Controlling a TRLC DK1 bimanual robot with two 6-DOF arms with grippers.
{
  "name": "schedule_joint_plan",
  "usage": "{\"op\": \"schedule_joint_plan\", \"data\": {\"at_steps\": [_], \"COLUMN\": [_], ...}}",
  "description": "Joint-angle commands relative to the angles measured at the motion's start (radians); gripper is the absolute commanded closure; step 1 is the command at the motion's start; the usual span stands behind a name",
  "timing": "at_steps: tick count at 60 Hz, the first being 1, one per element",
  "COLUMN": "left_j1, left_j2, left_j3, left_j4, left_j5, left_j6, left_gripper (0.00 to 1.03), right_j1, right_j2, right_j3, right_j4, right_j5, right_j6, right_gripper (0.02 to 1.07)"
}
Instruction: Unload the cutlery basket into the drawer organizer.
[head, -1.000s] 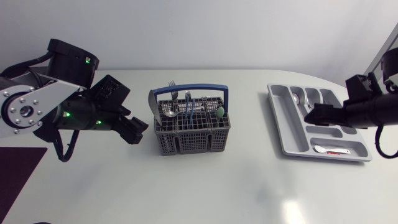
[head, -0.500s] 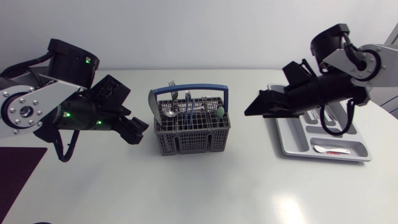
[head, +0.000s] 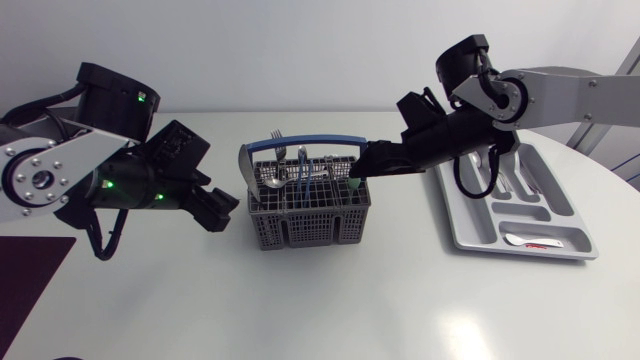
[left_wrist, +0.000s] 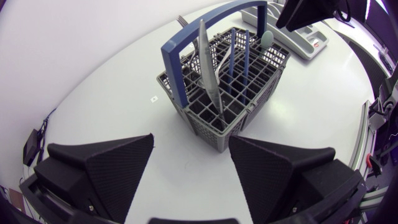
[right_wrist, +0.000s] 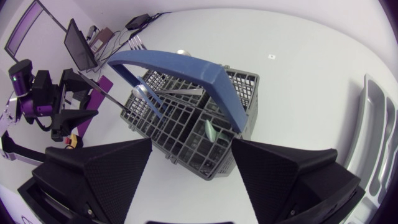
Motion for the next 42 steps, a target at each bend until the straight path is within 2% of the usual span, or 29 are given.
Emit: {"op": "schedule_joint_plan", "data": {"at_steps": [1,10,21,31,34,39,42], "left_j1": [-0.005,-0.006,-0.034,-0.067,-0.07,-0.077,-0.08], "left_j2": [0.009,0.016,0.016,0.009,0.009,0.006,0.006], "left_j3": [-0.028,-0.028,-0.04,-0.054,-0.053,-0.054,-0.053], "left_j4": [0.011,0.019,0.022,0.02,0.019,0.017,0.016], "left_j5": [-0.008,-0.008,-0.005,0.015,0.029,0.03,0.03], "left_j6": [0.01,0.01,0.009,0.001,-0.004,-0.007,-0.008], "left_gripper": [0.15,0.15,0.15,0.15,0.15,0.15,0.15], "right_j1": [0.024,0.057,0.083,0.083,0.083,0.086,0.092], "right_j2": [0.015,0.023,0.05,0.082,0.092,0.093,0.095], "right_j3": [0.007,-0.005,-0.024,-0.027,-0.025,-0.031,-0.034], "right_j4": [0.022,0.037,0.079,0.103,0.109,0.122,0.128], "right_j5": [0.027,0.093,0.166,0.191,0.194,0.194,0.2], "right_j6": [-0.046,-0.098,-0.112,-0.118,-0.118,-0.12,-0.12], "right_gripper": [0.33,0.48,0.48,0.49,0.56,0.58,0.64]}}
